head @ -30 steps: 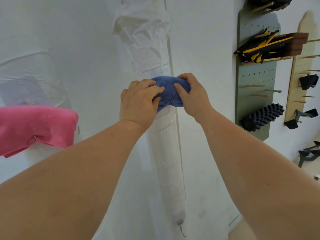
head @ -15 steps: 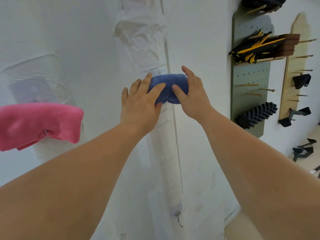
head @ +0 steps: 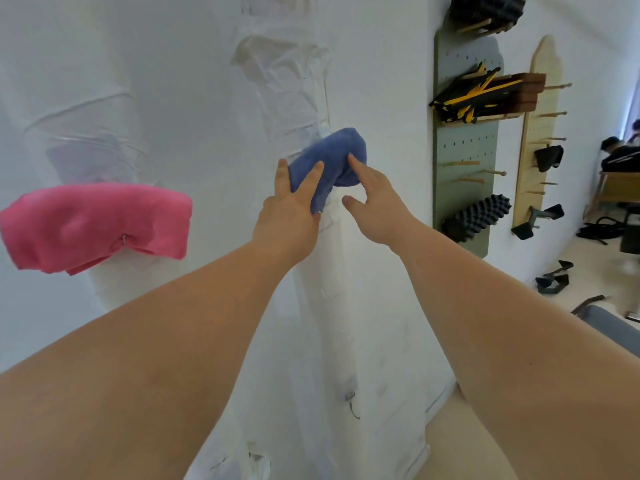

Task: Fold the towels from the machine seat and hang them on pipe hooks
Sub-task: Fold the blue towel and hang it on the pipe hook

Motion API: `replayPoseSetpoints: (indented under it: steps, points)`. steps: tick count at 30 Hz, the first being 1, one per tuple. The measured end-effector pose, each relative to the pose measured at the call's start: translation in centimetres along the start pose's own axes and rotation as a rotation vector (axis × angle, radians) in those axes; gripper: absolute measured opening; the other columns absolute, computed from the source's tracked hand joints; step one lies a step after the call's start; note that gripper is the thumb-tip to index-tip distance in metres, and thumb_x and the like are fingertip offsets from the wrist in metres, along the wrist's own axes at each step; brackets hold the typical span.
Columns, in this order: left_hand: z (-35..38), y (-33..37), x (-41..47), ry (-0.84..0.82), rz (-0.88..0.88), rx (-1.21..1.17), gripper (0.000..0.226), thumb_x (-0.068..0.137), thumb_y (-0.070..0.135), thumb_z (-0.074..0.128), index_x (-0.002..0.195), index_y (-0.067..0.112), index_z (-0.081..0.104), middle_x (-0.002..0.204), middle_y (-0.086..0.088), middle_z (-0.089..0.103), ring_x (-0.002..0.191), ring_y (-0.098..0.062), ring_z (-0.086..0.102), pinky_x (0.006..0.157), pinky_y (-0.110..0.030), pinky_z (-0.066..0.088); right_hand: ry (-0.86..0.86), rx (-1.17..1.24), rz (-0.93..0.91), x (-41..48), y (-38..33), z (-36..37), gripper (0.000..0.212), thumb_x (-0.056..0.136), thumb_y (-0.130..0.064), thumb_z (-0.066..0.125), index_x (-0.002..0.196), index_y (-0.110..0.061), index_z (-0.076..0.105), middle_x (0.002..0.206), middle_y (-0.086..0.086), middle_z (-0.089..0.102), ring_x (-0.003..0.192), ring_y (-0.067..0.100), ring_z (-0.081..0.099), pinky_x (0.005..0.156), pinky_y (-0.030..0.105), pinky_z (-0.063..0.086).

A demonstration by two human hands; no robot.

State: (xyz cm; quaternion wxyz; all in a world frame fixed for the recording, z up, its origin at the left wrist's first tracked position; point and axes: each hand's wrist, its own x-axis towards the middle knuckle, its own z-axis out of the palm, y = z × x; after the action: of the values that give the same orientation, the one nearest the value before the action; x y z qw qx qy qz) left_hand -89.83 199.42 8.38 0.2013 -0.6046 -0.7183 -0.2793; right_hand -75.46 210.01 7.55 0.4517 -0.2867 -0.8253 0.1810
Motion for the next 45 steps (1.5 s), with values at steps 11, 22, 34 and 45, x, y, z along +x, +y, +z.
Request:
replayPoseSetpoints:
  steps: [11, 22, 34, 45]
  points:
    - [-1.7, -1.0, 5.4, 0.155, 0.130, -0.114, 0.048, 0.101, 0.016, 0.050, 0.148, 0.028, 0.048, 0.125, -0.005, 0.044, 0.106, -0.023, 0.052, 0.086, -0.020, 0.034, 0.019, -0.374, -0.230, 4.2, 0.0, -2.2, 0.058, 0.105, -0.023, 0.041, 0.158, -0.036, 0.022, 0.170, -0.006, 0.006, 0.154, 0.027, 0.014, 0.120, 0.044, 0.028]
    - [-2.0, -1.0, 7.5, 0.060, -0.002, -0.554, 0.039, 0.097, 0.008, 0.054, 0.125, 0.030, 0.068, 0.114, 0.003, 0.070, 0.098, -0.018, 0.067, 0.078, -0.027, 0.055, 0.095, -0.165, -0.221, 8.3, 2.1, -1.3, 0.037, 0.103, -0.029, 0.044, 0.138, -0.032, 0.058, 0.110, -0.002, 0.053, 0.108, 0.023, 0.054, 0.089, 0.027, 0.038]
    - [-1.7, -0.7, 6.3, 0.384, 0.482, 0.552, 0.032, 0.090, 0.023, 0.058, 0.118, 0.018, 0.071, 0.128, -0.014, 0.063, 0.117, -0.039, 0.058, 0.090, -0.051, 0.043, 0.190, -0.458, -0.233, 6.3, 2.2, -0.5, 0.045, 0.107, -0.034, 0.037, 0.151, -0.034, 0.042, 0.153, 0.000, 0.041, 0.133, 0.030, 0.041, 0.102, 0.045, 0.040]
    - [0.1, -1.6, 4.3, 0.066, 0.290, 0.737, 0.060, 0.105, 0.049, 0.019, 0.160, 0.027, 0.015, 0.170, 0.001, 0.000, 0.156, -0.024, -0.006, 0.120, -0.060, -0.003, 0.054, -0.540, 0.009, 7.0, 2.8, 0.8, 0.053, 0.107, -0.050, 0.018, 0.153, -0.055, -0.008, 0.170, -0.005, 0.001, 0.155, 0.036, 0.000, 0.120, 0.061, 0.009]
